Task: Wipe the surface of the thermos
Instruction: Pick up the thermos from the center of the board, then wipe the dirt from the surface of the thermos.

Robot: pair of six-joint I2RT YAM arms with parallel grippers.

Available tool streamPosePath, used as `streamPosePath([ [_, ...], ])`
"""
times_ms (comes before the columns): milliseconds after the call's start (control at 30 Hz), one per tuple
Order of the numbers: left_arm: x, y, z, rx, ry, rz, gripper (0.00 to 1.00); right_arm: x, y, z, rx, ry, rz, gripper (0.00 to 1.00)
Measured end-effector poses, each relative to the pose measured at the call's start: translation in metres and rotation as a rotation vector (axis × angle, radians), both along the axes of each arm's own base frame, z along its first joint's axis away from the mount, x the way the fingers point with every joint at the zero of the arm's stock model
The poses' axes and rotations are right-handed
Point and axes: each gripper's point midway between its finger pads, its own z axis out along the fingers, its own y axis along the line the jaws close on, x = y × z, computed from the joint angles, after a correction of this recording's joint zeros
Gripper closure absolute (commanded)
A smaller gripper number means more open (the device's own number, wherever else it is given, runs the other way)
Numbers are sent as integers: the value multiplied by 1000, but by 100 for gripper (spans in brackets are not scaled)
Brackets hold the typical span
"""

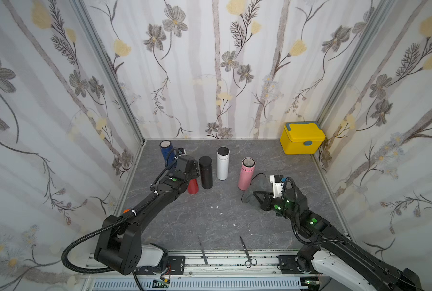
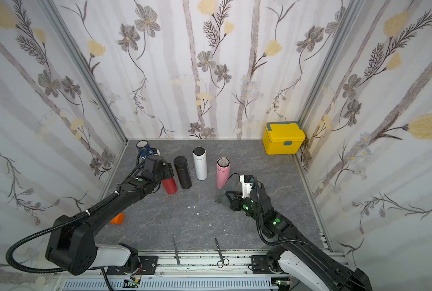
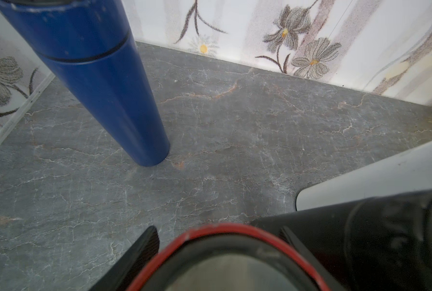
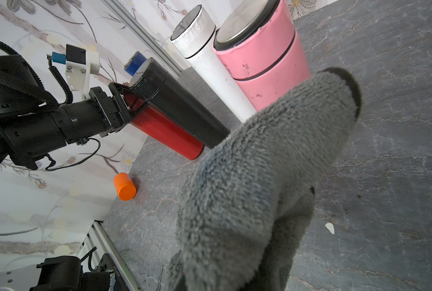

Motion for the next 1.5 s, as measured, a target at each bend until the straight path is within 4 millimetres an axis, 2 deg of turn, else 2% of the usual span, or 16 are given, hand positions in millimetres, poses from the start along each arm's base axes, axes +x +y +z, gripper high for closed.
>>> streamPosePath([
  [33, 1, 1, 0, 14, -4, 2, 51, 0, 0, 0, 1, -1, 0, 100],
  [100, 3, 1, 2, 13, -10, 1, 82, -1, 0, 1, 3, -4, 1, 100],
  [167, 3, 1, 2, 17, -7, 1, 100, -1, 0, 3, 6, -8, 2, 100],
  [267, -7, 7, 8, 25, 4, 9, 100, -4, 1, 3, 12, -9, 17, 100],
  [400, -26, 15, 42, -18, -66, 23, 100, -12, 9, 3, 24, -10, 62, 100],
  [500, -41, 14, 64, -72, -102, -4, 100, -23, 23, 6, 37, -21, 124, 100],
  [567, -53, 8, 69, -118, -97, -41, 100, -34, 37, 7, 39, -31, 179, 100],
  [667, -74, -7, 71, -198, -76, -114, 100, -50, 63, 10, 38, -40, 262, 100],
  [767, -97, -32, 76, -304, -59, -214, 100, -55, 88, 19, 41, -61, 304, 100],
  [933, -127, -71, 74, -445, -32, -334, 100, -62, 135, 53, 66, -131, 374, 100],
  [1067, -141, -99, 75, -501, -13, -408, 100, -54, 156, 74, 86, -178, 374, 100],
  [1133, -146, -108, 77, -513, -17, -429, 100, -47, 163, 76, 85, -183, 356, 100],
  [1267, -144, -103, 73, -472, -28, -387, 100, -39, 166, 58, 81, -172, 323, 100],
  [1367, -145, -98, 66, -438, -12, -375, 100, -41, 151, 15, 43, -98, 289, 100],
  [1433, -146, -99, 65, -432, -8, -383, 100, -46, 131, -20, -6, -24, 259, 100],
  [1500, -147, -103, 67, -440, -13, -401, 100, -53, 115, -39, -33, 19, 240, 100],
])
